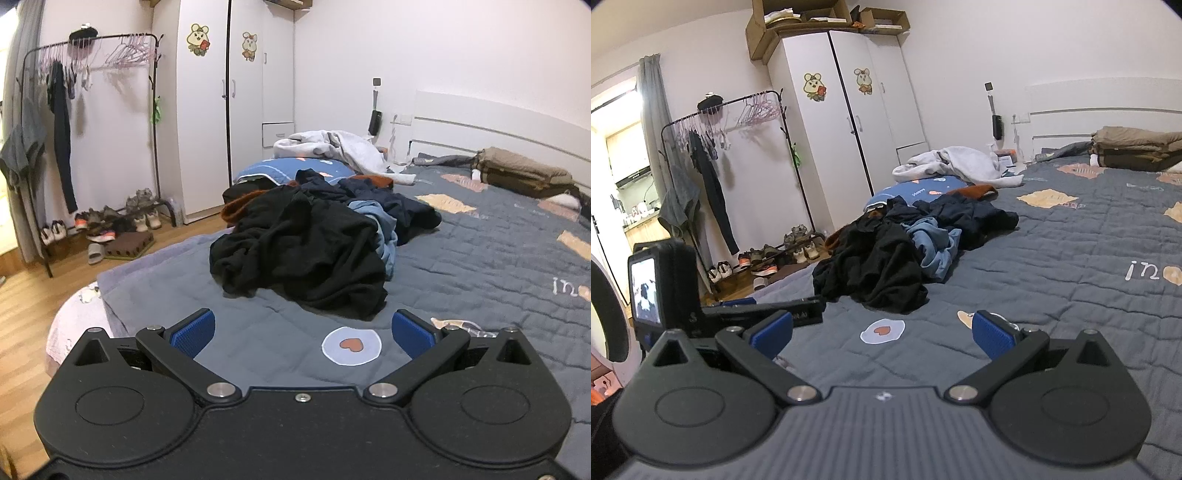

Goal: Fold clothes

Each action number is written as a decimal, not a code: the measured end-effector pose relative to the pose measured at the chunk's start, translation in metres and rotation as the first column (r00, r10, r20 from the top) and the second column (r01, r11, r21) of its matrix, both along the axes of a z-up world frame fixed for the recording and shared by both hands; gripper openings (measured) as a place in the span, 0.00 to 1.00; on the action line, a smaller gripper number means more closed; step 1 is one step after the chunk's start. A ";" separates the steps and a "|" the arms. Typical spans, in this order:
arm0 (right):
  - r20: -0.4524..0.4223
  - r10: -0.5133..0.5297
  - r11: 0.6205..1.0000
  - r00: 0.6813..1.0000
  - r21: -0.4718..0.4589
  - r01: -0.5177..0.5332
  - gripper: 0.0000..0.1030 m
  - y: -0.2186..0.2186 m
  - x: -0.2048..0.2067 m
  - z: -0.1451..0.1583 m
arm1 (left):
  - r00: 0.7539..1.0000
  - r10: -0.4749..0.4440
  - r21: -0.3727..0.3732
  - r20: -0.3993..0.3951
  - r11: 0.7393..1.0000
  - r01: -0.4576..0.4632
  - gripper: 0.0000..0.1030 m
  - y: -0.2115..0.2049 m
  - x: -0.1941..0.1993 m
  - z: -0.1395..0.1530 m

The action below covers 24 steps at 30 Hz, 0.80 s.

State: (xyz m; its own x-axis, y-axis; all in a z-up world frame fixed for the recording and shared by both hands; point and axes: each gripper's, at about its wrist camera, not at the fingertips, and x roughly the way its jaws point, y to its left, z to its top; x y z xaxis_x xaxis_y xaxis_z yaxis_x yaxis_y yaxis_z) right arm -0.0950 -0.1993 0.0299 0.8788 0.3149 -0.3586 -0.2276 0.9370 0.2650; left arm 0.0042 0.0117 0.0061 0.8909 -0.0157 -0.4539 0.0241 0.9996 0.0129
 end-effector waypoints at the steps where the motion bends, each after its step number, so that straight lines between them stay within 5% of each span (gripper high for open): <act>1: -0.001 0.000 1.000 1.000 -0.001 0.000 1.00 0.000 0.000 0.000 | 1.000 -0.001 -0.007 -0.001 1.000 0.001 1.00 0.002 0.000 0.000; 9: -0.002 0.001 1.000 1.000 0.014 -0.001 1.00 -0.001 0.003 0.002 | 1.000 -0.017 -0.030 -0.013 0.999 0.017 0.95 0.008 0.005 0.003; 24: -0.034 0.031 0.999 0.999 -0.039 -0.032 1.00 0.008 0.046 0.003 | 0.999 -0.015 -0.042 0.042 0.999 0.017 1.00 0.019 0.007 0.015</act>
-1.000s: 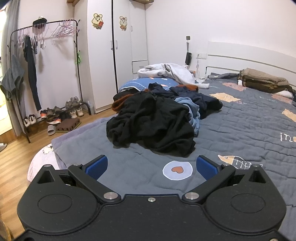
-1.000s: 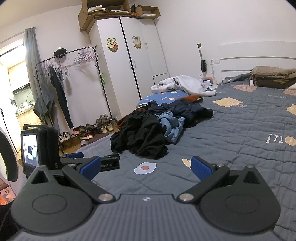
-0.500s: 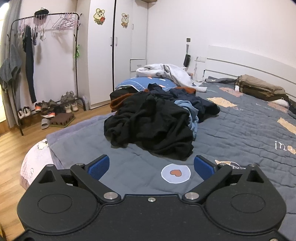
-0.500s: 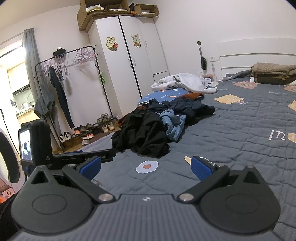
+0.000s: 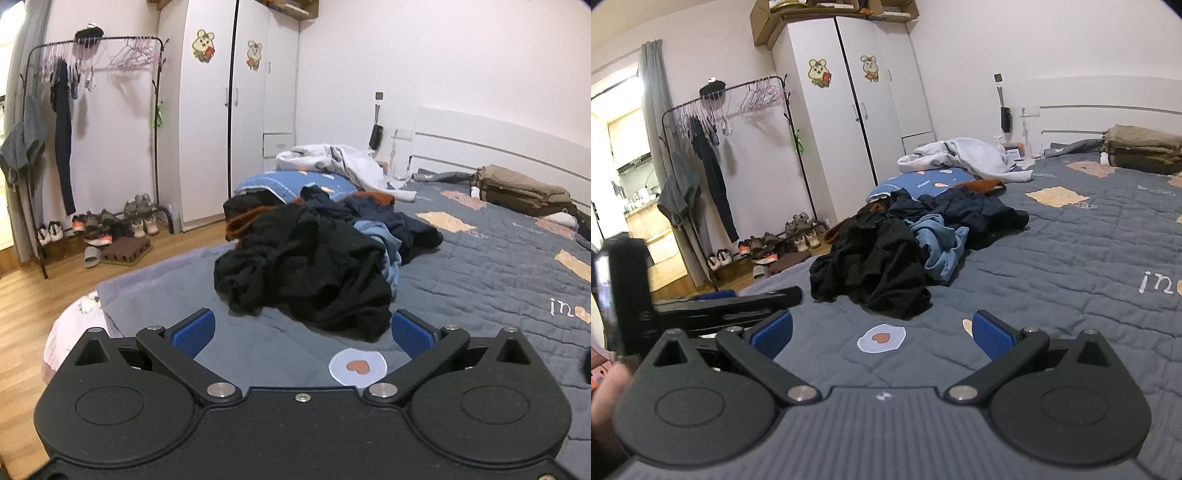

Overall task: Fold clothes
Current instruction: 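Reach the right gripper into the heap and grasp the black garment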

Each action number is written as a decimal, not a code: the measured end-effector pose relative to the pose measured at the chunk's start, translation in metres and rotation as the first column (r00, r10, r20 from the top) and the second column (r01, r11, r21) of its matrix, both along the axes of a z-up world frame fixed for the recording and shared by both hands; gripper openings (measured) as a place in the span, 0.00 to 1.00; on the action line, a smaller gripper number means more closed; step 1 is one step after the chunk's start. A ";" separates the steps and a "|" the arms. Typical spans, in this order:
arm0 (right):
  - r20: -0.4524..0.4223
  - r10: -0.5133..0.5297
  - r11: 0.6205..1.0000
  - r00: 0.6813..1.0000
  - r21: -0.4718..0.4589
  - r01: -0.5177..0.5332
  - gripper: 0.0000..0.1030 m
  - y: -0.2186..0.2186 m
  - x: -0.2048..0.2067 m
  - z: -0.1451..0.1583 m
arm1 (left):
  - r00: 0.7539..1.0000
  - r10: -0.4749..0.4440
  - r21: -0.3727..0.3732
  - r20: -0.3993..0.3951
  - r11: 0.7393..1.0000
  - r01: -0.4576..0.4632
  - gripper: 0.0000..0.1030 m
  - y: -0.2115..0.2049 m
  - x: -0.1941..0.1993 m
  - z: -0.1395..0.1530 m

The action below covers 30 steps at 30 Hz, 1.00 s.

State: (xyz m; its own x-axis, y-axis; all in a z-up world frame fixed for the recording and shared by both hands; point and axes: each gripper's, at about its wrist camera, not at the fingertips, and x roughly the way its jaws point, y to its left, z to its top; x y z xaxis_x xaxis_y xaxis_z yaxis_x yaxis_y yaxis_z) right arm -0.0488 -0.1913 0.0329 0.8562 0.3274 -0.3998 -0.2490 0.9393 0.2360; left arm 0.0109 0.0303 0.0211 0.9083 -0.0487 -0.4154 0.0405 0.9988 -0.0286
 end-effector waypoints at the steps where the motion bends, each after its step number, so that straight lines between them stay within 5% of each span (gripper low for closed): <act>1: -0.001 0.007 1.000 1.000 -0.006 -0.007 1.00 0.001 0.006 -0.002 | 1.000 0.001 0.000 0.006 1.000 -0.001 1.00 0.001 0.000 0.001; 30: -0.065 0.085 0.996 0.994 -0.025 -0.086 0.99 0.046 0.189 -0.050 | 0.997 -0.080 -0.129 -0.016 0.989 0.077 1.00 0.031 0.039 0.014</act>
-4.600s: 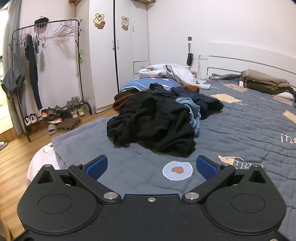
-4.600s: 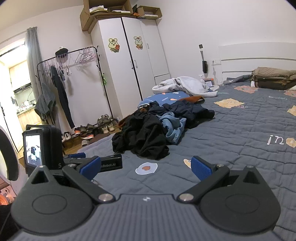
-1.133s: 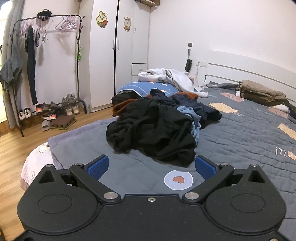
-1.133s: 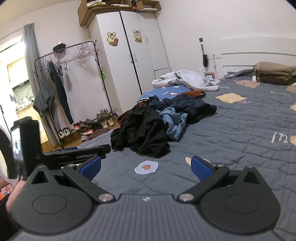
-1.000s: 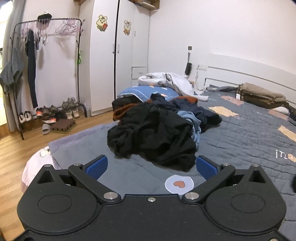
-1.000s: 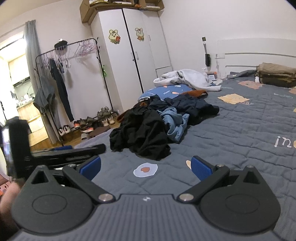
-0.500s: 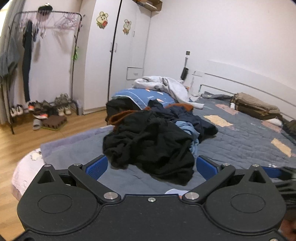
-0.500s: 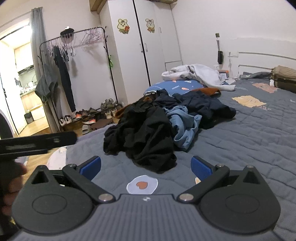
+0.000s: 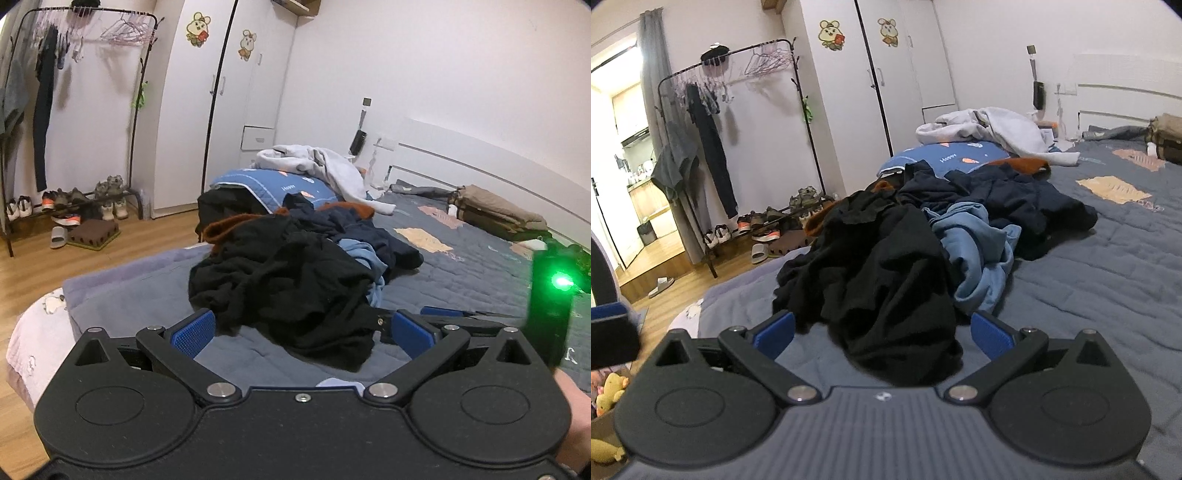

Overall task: Fold clothes
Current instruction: 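Reach the right gripper into the heap and grasp the black garment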

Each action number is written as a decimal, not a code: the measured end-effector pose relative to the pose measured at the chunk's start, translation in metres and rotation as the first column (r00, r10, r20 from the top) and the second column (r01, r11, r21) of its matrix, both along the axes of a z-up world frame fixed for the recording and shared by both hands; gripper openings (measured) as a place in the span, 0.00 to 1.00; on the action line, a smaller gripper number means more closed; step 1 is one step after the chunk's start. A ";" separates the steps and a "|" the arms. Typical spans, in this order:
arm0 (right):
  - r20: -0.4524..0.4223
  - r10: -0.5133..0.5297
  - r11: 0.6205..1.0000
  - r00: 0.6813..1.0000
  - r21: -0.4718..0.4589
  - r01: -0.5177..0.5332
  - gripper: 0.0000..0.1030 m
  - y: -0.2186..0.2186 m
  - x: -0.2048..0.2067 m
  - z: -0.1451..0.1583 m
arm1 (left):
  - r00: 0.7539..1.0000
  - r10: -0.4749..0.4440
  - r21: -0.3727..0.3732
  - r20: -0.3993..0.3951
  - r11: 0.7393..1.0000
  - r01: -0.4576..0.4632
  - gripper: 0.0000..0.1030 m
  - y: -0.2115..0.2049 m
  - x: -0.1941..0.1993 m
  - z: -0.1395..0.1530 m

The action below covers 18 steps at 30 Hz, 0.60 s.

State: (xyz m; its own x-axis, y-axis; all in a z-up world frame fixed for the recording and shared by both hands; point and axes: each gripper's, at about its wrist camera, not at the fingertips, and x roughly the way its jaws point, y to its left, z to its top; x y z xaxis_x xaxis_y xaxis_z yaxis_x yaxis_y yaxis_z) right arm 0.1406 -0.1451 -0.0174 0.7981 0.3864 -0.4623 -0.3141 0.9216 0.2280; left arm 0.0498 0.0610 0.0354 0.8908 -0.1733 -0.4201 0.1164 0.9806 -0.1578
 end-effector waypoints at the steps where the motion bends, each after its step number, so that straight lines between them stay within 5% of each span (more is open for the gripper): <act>1: -0.004 -0.001 1.000 1.000 0.002 0.001 0.99 0.000 0.005 -0.002 | 1.000 0.001 0.000 0.002 1.000 -0.001 1.00 0.001 0.000 0.001; 12: -0.061 -0.001 1.000 0.998 0.021 0.002 0.97 0.010 0.051 -0.023 | 1.000 -0.015 -0.017 -0.010 1.000 0.014 1.00 0.006 0.002 0.003; 18: -0.116 -0.006 0.997 0.993 0.071 0.014 0.79 0.014 0.069 -0.034 | 1.000 -0.012 -0.030 -0.017 0.999 0.011 1.00 0.010 0.005 0.001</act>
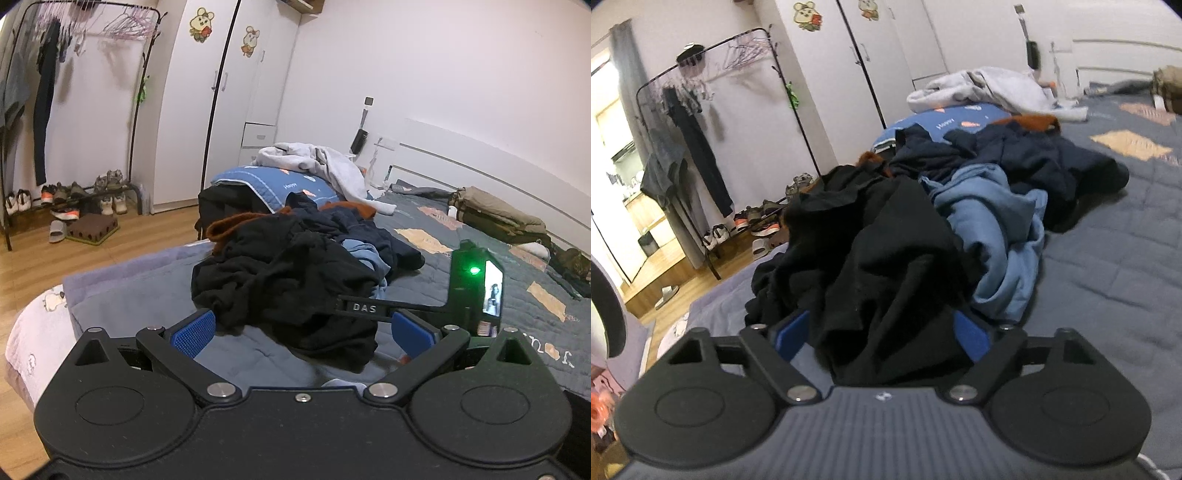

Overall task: Fold clothes
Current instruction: 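Reach the right gripper into the heap and grasp the black garment, then lift the black garment with the right gripper and drag it across the bed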

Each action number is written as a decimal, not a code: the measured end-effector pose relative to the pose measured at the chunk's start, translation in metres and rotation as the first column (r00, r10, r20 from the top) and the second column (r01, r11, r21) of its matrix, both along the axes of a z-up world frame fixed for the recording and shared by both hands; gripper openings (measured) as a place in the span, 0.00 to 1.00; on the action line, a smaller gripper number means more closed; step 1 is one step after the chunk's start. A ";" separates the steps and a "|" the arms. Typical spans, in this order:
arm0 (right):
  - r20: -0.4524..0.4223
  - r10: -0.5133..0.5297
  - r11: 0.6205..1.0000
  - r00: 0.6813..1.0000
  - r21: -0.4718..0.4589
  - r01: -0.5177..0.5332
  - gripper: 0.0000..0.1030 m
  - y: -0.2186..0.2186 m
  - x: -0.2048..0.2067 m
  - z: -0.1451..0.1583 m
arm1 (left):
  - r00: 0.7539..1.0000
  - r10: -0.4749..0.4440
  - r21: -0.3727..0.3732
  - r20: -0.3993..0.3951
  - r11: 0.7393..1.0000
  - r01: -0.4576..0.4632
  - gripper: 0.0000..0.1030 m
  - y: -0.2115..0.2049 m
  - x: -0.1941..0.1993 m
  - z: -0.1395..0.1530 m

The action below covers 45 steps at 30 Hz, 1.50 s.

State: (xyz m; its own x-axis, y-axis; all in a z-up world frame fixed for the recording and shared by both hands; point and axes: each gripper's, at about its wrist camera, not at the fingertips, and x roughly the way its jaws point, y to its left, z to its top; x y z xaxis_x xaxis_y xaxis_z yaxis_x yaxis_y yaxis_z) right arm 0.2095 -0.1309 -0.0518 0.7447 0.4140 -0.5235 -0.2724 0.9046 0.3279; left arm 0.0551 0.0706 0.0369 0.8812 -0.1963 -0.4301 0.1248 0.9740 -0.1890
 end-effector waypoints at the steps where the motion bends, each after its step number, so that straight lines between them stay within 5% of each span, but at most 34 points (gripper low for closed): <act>1: -0.010 -0.005 1.000 1.000 0.000 0.005 0.77 0.001 0.003 -0.002 | 1.000 -0.001 -0.003 -0.001 1.000 0.001 1.00 0.000 0.000 0.000; 6: -0.027 -0.004 1.000 1.000 -0.021 0.003 0.68 0.010 0.011 -0.010 | 1.000 -0.003 -0.013 -0.005 1.000 0.003 1.00 0.001 0.001 0.001; 8: -0.030 -0.014 0.999 0.999 -0.030 0.013 0.59 0.012 0.012 -0.011 | 1.000 -0.003 -0.014 -0.005 1.000 0.003 1.00 0.002 0.001 0.001; 10: -0.031 -0.051 0.998 0.998 -0.044 0.050 0.32 0.011 0.013 -0.012 | 1.000 -0.002 -0.017 -0.007 1.000 0.002 1.00 0.002 0.002 0.001; 15: -0.029 -0.032 0.999 0.999 -0.028 0.031 0.19 0.005 0.009 -0.012 | 1.000 -0.003 -0.019 -0.008 1.000 0.002 1.00 0.002 0.002 0.001; 30: 0.087 -0.097 0.994 0.991 0.065 0.092 0.12 -0.016 -0.023 0.021 | 1.000 -0.007 -0.009 -0.002 1.000 0.007 1.00 0.001 0.002 -0.002; 45: 0.171 -0.268 0.947 0.948 0.227 0.227 0.12 -0.093 -0.096 0.078 | 0.997 -0.077 -0.003 0.017 0.997 0.077 1.00 -0.013 -0.005 0.000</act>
